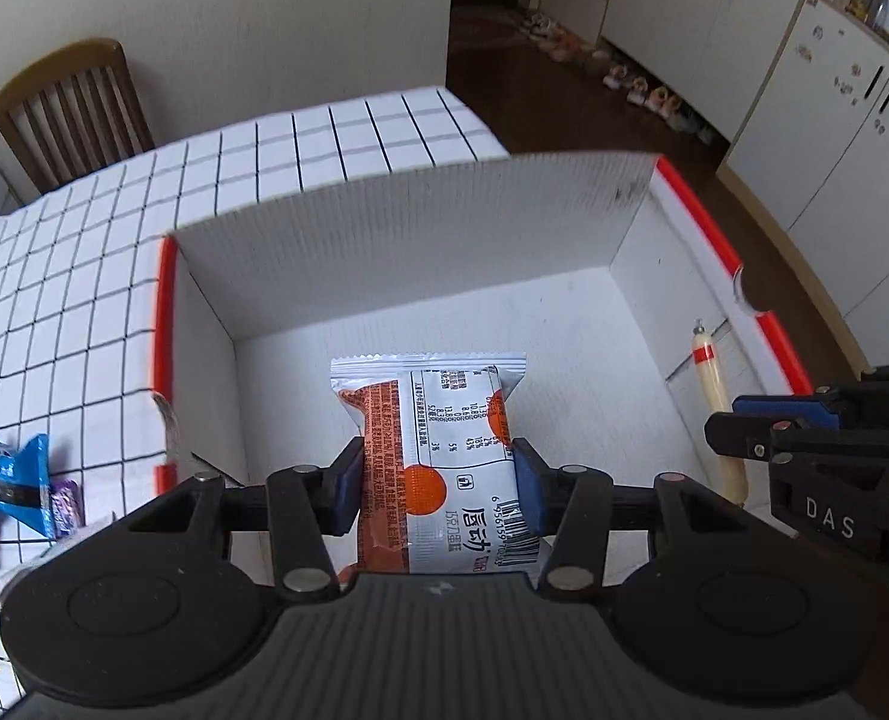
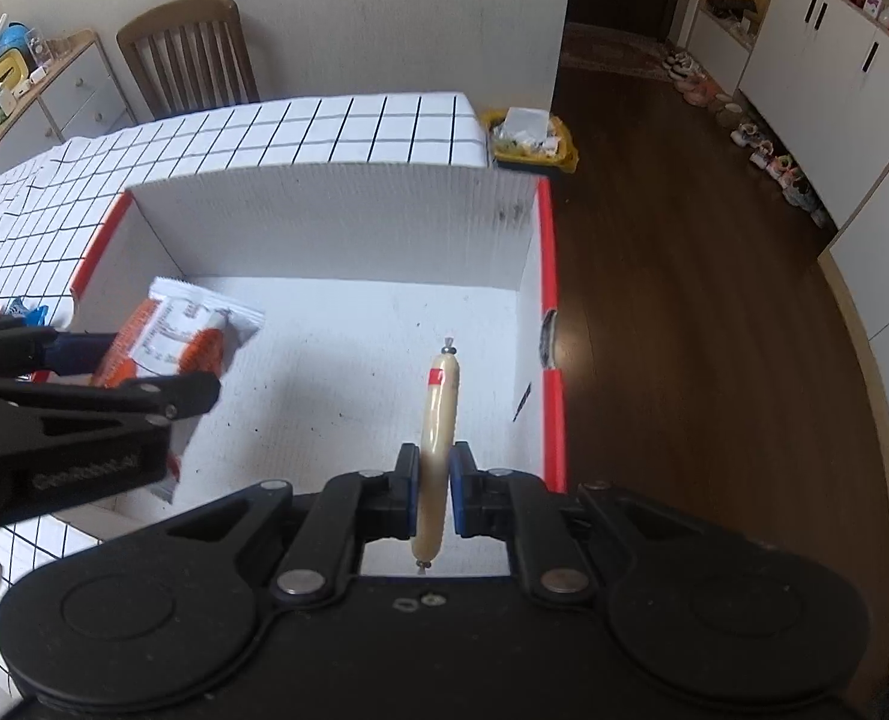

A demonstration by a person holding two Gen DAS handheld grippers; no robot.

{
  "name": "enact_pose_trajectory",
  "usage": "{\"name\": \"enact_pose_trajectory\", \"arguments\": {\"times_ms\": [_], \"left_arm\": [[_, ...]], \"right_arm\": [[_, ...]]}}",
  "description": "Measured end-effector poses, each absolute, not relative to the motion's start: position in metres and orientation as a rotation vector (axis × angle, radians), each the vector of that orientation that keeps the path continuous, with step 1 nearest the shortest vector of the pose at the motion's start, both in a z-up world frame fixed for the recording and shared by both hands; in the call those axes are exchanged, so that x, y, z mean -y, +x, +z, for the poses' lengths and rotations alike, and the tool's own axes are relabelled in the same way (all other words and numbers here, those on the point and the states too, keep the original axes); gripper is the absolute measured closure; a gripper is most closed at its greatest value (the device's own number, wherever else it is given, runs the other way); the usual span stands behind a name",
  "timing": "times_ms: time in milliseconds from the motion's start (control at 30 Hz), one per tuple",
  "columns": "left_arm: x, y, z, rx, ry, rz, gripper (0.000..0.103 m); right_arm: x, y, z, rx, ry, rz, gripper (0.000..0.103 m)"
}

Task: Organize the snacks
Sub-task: 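Open the right tool to drop the sausage while the left tool releases the bread packet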

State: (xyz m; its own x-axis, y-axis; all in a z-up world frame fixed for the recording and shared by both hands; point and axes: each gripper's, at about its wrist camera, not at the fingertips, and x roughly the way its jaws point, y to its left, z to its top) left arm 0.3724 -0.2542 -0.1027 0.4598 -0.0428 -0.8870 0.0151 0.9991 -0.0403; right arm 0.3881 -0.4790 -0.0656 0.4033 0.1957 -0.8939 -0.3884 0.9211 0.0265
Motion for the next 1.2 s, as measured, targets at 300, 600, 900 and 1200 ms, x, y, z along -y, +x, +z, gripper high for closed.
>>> {"name": "enact_pose_trajectory", "arguments": {"times_ms": [300, 600, 900, 1200], "left_arm": [[0.266, 0.373, -0.121, -1.143, 0.019, -0.034, 0.053], [0.267, 0.372, -0.126, -1.167, 0.007, -0.034, 0.053], [0.261, 0.358, -0.107, -1.099, -0.004, -0.028, 0.035], [0.249, 0.336, -0.079, -1.034, -0.036, -0.023, 0.035]], "right_arm": [[0.476, 0.396, -0.084, -1.147, -0.197, 0.371, 0.094], [0.476, 0.394, -0.091, -1.173, -0.183, 0.384, 0.086], [0.481, 0.389, -0.085, -1.169, -0.151, 0.385, 0.078], [0.485, 0.376, -0.062, -1.121, -0.127, 0.403, 0.067]]}}
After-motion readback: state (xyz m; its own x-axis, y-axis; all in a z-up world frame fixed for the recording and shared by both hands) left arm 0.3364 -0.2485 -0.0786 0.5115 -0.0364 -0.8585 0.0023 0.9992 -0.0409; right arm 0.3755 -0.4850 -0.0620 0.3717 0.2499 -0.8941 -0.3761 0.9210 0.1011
